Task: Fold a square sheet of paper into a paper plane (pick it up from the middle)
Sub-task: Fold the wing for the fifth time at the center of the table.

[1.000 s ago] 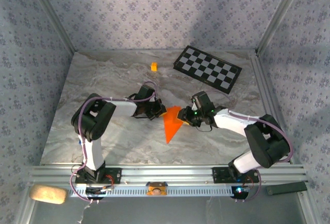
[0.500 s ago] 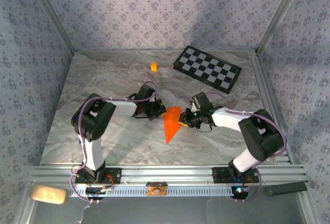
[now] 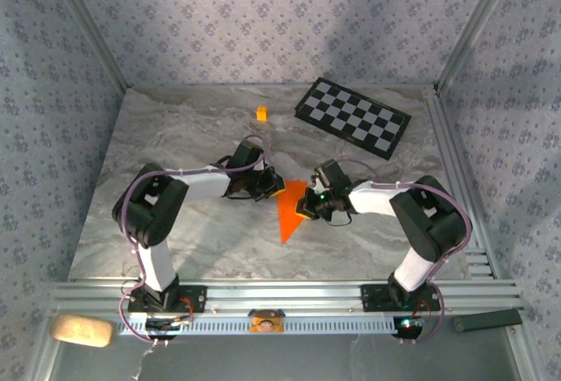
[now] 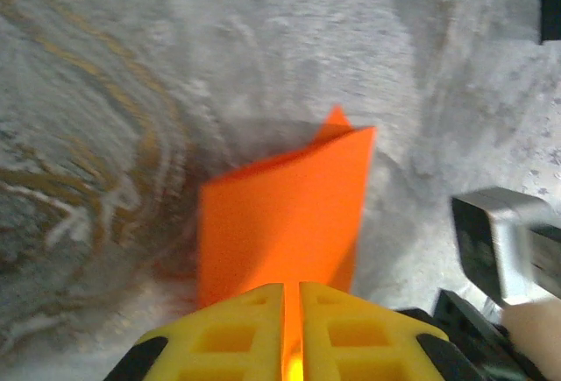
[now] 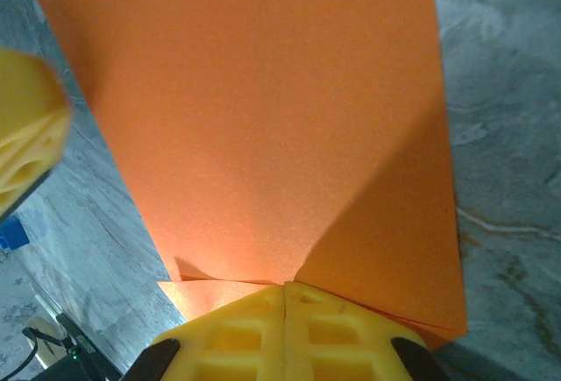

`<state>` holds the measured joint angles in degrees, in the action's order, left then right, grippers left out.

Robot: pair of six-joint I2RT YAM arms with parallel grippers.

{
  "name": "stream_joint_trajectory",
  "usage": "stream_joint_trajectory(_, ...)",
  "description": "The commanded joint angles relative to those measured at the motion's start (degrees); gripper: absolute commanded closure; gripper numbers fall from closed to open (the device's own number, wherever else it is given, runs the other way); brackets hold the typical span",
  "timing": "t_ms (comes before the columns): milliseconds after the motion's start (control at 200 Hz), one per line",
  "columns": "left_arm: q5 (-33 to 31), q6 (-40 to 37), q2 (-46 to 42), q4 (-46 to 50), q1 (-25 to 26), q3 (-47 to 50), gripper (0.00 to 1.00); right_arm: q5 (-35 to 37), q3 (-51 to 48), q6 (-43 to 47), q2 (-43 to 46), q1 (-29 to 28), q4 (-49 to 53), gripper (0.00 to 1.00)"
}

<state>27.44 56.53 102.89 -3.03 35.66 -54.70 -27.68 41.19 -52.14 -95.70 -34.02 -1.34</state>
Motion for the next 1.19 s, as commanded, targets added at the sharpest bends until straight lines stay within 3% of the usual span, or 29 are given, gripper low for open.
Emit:
stream_joint_trajectory(0,0.93,-1.18,-3.02,2.46,1.22,-0.08,0.88,3.25,0.12,-2.80,-1.71,-1.02,1.73,0.98)
stream_joint_trajectory(195,-0.19,0.20,-1.90,2.24,4.90,2.43,0.92,4.61,-0.58,-4.61,-1.18,-1.57,1.12,0.98)
stream_joint_trajectory(525,-2.85,3.32,1.74,-1.50,4.97,8.52,0.95,4.65,-0.94,-4.11,0.68,-1.55,0.66,0.97)
stream_joint_trajectory(795,-4.33,3.34,1.90,-3.26,4.78,11.39,0.99,7.37,0.55,0.90,5.16,2.12,7.66,0.86)
stream_joint_trajectory(920,-4.33,3.03,1.37,-3.01,4.46,11.70,1.00,5.23,-0.28,1.91,5.24,5.38,5.94,0.78)
stream_joint_trajectory(1189,-3.88,2.32,0.91,-2.51,3.99,11.57,1.00,1.62,2.50,4.11,1.95,7.73,5.18,0.73)
